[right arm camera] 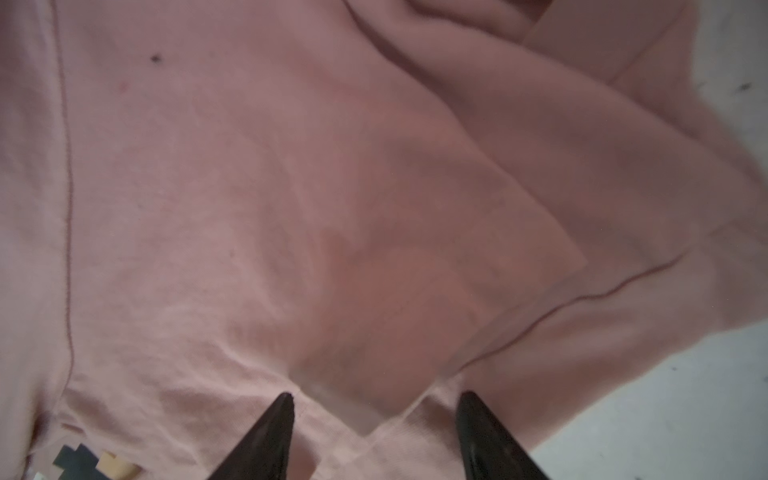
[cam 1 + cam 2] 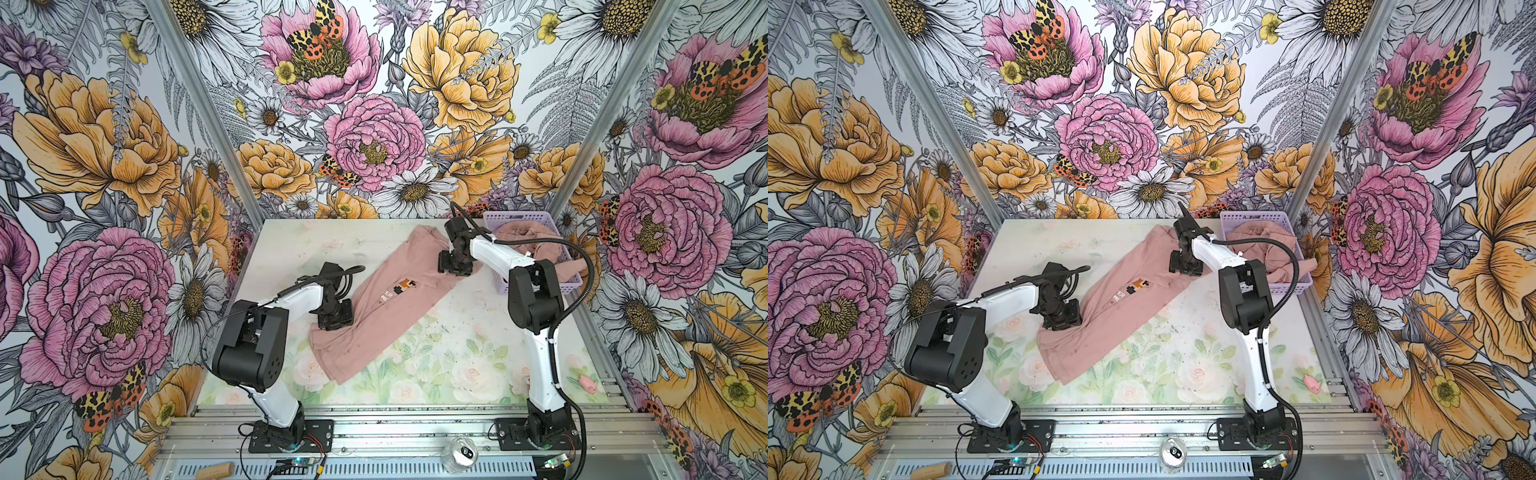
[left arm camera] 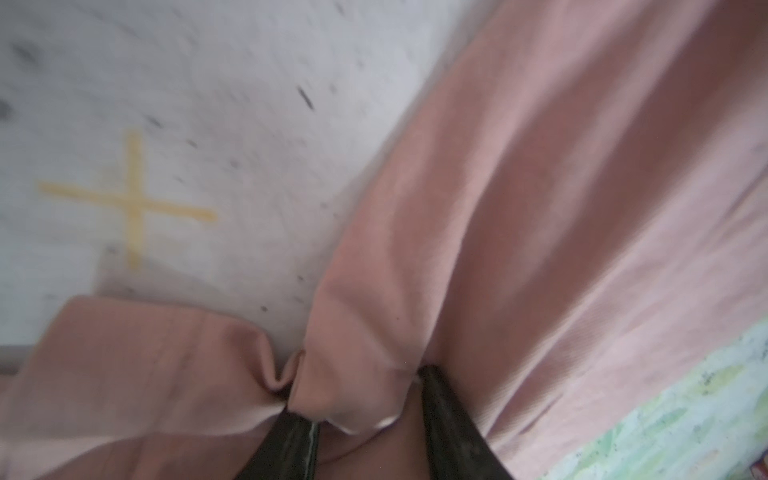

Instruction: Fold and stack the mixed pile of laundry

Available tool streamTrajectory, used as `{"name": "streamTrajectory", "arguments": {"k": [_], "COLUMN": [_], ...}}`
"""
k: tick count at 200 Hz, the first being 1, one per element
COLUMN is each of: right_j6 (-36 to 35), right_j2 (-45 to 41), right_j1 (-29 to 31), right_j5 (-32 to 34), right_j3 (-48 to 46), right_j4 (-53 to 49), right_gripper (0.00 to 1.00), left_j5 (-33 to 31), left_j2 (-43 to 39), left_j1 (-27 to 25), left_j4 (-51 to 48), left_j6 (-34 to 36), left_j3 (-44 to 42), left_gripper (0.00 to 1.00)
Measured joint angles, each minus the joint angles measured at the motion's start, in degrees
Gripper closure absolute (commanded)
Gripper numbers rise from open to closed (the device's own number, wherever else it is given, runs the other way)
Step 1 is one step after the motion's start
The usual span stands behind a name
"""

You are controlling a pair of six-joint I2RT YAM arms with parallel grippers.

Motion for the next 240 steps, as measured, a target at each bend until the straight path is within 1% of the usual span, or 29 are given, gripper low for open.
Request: {"name": "streamTrajectory", "arguments": {"k": [35, 44, 60, 81, 105, 118, 143, 164, 167, 174, 182, 190, 207, 216, 230, 240], "right_j6": [2.19, 2.34, 2.36, 2.27, 1.70, 1.46, 1.16, 0.76, 0.79, 0.79, 0.81, 0.79, 0.79, 0.72, -0.04, -0.61], "right_j2": [-0.17, -0.15, 0.61, 3.76, 9.11, 12.92, 20.39, 28.13, 29.83, 31.63, 34.97, 36.41, 37.03, 36.15, 32.61, 28.63], "right_j1": [0.79, 0.90, 1.14, 1.38, 1.97, 2.38, 3.19, 4.04, 4.20, 4.42, 4.74, 4.85, 4.85, 4.85, 4.85, 4.83], "right_j5": [0.81, 0.90, 0.83, 0.70, -0.35, -1.62, -4.55, -7.39, -7.91, -8.52, -9.84, -10.60, -11.02, -10.75, -9.53, -8.11], "right_j3": [-1.92, -1.92, -1.05, 4.09, 12.76, 18.99, 31.10, 43.85, 46.75, 49.66, 55.01, 57.16, 57.90, 56.30, 50.77, 45.07], "right_j4": [0.92, 1.05, 0.87, 0.46, 0.61, 0.90, 1.97, 2.56, 2.56, 2.71, 3.26, 3.98, 4.68, 5.18, 5.51, 5.05], "right_gripper": [0.35, 0.35, 0.35, 0.35, 0.35, 0.35, 0.35, 0.34, 0.34, 0.33, 0.33, 0.33, 0.32, 0.31, 0.30, 0.29], "left_j5": [1.97, 2.38, 2.75, 2.67, 1.86, 1.05, 0.04, -0.11, -0.09, -0.09, -0.09, -0.07, 0.00, 0.17, 0.48, 0.66], "left_j2": [-3.45, -3.78, -4.35, -5.29, -7.61, -10.29, -12.50, -11.34, -11.02, -10.16, -8.81, -7.61, -5.73, -5.33, -5.35, -5.38], "left_j1": [-5.57, -6.69, -7.32, -6.54, -3.06, 0.68, 5.33, 5.95, 5.90, 5.81, 5.51, 5.42, 4.85, 4.44, 3.50, 2.62], "left_j4": [-0.92, -1.42, -2.25, -4.59, -8.79, -10.45, -11.50, -11.61, -11.58, -11.61, -11.54, -11.43, -11.34, -11.32, -11.13, -10.78], "left_j6": [-4.20, -5.27, -7.10, -8.72, -9.79, -9.79, -9.40, -8.74, -8.52, -8.13, -7.78, -7.43, -6.54, -6.27, -6.03, -6.05], "left_j3": [-3.45, -3.61, -3.76, -4.09, -4.22, -3.85, -2.45, -1.84, -1.81, -1.84, -1.81, -1.84, -1.84, -1.84, -2.05, -2.47], "left_gripper": [0.59, 0.57, 0.55, 0.51, 0.47, 0.46, 0.45, 0.44, 0.44, 0.44, 0.44, 0.44, 0.44, 0.44, 0.44, 0.44]}}
